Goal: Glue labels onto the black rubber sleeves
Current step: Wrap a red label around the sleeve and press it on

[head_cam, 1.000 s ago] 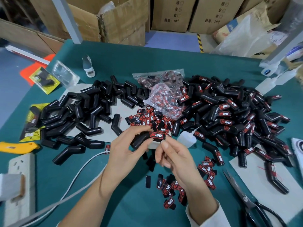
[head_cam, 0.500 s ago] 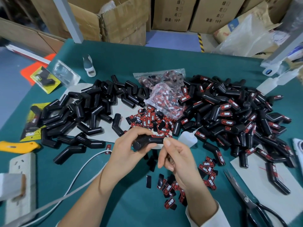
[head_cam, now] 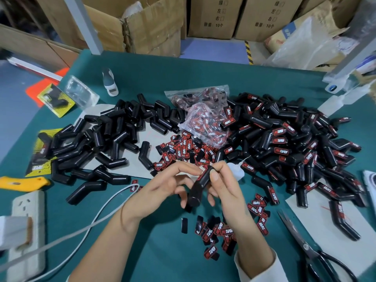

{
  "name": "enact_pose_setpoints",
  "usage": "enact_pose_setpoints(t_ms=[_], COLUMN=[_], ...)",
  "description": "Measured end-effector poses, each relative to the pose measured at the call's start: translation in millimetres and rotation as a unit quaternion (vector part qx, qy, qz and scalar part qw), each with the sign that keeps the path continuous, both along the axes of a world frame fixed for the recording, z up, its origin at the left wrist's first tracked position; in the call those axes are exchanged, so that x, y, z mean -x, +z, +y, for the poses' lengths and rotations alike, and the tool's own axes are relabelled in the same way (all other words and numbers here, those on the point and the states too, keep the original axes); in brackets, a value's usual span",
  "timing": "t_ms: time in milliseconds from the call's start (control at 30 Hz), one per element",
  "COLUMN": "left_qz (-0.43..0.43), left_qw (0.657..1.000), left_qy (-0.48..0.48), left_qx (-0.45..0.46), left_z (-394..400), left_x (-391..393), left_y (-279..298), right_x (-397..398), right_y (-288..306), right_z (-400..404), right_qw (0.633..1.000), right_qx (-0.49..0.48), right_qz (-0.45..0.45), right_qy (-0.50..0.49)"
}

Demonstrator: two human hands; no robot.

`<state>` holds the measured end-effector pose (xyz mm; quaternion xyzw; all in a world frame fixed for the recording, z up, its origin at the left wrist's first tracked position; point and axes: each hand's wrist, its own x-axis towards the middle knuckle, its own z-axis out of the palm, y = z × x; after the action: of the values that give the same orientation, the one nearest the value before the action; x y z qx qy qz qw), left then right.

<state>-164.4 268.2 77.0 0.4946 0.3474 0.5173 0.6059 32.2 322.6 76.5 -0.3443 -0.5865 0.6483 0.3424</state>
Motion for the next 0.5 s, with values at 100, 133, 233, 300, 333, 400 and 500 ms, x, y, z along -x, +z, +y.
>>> enact_pose_setpoints(t_ms=[100,133,233,300,333,400,500], left_qz=[0.008,0.004,-0.013,-0.011,-0.007,0.0,-0.011], left_qw=[0.999,0.999,0.998,0.996,0.994,0.988,0.97], left_qy=[0.028,0.02,0.008,0.033,0.054,0.125,0.223], left_qx=[0.02,0.028,0.06,0.085,0.093,0.096,0.095], left_z=[2.4,3.0,4.3,5.4,6.2,7.2,8.2], left_x=[-2.6,-3.1,-4.8,-8.1,-9.6,-10.5,-5.9], left_y=[-0.8,-1.1,-3.3,-4.5,-5.1,-7.3,-9.5], right_x=[-0.3,0.8,4.7,5.3,5.5,5.6,7.2], right_y=[-0.8,-0.9,-2.4,-3.0,-2.6,-0.3,2.2], right_z=[-0.2,-0.8,-3.2,-2.8,-2.0,-0.7,0.5], right_qw=[0.999,0.998,0.999,0.999,0.999,0.997,0.997], right_qx=[-0.002,-0.001,0.0,0.016,0.028,0.058,0.055], right_qz=[-0.017,-0.022,-0.001,0.017,0.021,0.038,0.06], right_qy=[0.048,0.056,0.055,0.047,0.037,0.022,0.004])
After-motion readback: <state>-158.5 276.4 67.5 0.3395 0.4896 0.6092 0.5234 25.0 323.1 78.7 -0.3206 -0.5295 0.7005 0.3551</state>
